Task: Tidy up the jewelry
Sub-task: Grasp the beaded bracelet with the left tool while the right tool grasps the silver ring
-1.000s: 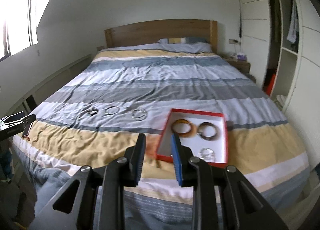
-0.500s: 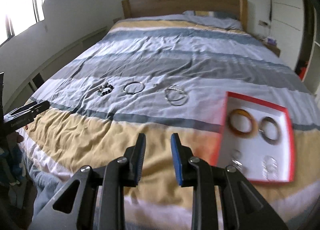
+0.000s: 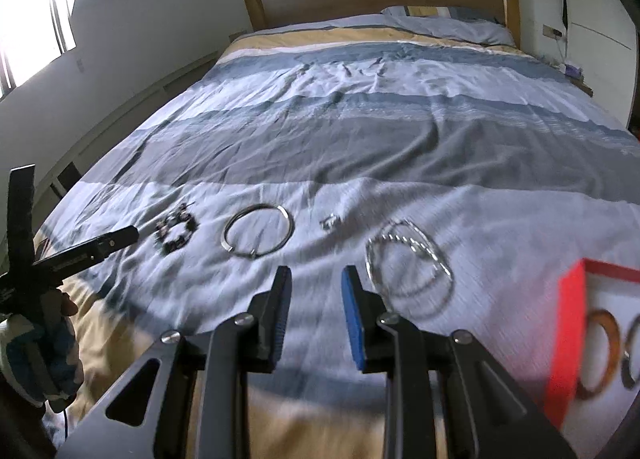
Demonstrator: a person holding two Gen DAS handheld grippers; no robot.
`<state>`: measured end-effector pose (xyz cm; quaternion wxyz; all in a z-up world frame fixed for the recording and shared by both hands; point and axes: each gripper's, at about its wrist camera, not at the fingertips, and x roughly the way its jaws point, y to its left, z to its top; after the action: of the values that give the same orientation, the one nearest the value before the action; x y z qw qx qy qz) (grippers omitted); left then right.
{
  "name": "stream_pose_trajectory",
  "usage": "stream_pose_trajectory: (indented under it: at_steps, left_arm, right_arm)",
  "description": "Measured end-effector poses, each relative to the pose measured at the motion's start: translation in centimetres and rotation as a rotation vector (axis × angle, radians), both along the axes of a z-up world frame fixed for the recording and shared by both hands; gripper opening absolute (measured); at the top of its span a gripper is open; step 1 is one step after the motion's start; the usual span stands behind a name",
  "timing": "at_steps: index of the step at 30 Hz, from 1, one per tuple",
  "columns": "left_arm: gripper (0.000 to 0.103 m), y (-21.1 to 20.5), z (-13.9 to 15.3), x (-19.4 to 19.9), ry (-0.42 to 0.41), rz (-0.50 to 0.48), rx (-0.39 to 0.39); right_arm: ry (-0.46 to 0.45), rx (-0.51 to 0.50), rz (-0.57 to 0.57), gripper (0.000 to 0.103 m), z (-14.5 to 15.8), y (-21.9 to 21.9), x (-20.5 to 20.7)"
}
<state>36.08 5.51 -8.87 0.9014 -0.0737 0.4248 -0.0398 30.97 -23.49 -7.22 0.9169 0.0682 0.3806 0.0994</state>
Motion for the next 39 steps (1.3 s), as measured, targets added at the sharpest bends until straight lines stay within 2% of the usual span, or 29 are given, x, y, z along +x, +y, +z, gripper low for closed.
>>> stream_pose_trajectory:
  at_steps: [6, 12, 18, 20, 23, 25, 27, 32, 39]
  left_arm:
    - [0.051, -0.6, -2.5, 3.1, 0.036, -0.012, -0.015]
    - [0.049, -1.2, -3.4, 3.4, 0.029, -0.037, 0.02]
    - [0.043, -1.6, -3.8, 3.8, 0.022, -0.05, 0.036]
    - [0.038, -1.6, -3.8, 3.9, 0.02, -0.051, 0.037]
    - [0.019, -1.6, -3.8, 3.9, 0.018, -0.056, 0.036]
    - [0.012, -1.6, -3.6, 3.8, 0.011, -0.056, 0.032]
    - [0.012, -1.6, -3.4, 3.6, 0.004, -0.053, 0.029]
    - [0.012, -1.0, -2.5, 2.8, -0.02, -0.046, 0.006]
    - [0.011, -0.6, -0.2, 0.3, -0.037, -0.039, 0.023]
  right_arm:
    - [0.006, 0.018, -0.015, 0.025, -2.0, 0.5, 3.5]
    - [0.009, 0.021, -0.037, 0.025, -3.2, 1.0, 5.6]
    - [0.031, -0.023, -0.042, 0.025, -3.7, 1.4, 7.4]
    - [0.045, -0.041, -0.043, 0.025, -4.0, 1.6, 7.7]
    - [0.062, -0.059, -0.04, 0.024, -4.4, 1.8, 8.0]
    - [0.064, -0.055, -0.039, 0.022, -4.5, 1.8, 8.0]
    - [0.063, -0.048, -0.037, 0.017, -4.4, 1.6, 7.8]
    - [0.048, -0.029, -0.035, 0.017, -4.0, 1.4, 7.2]
    - [0.021, 0.016, -0.024, 0.017, -1.9, 1.3, 4.6]
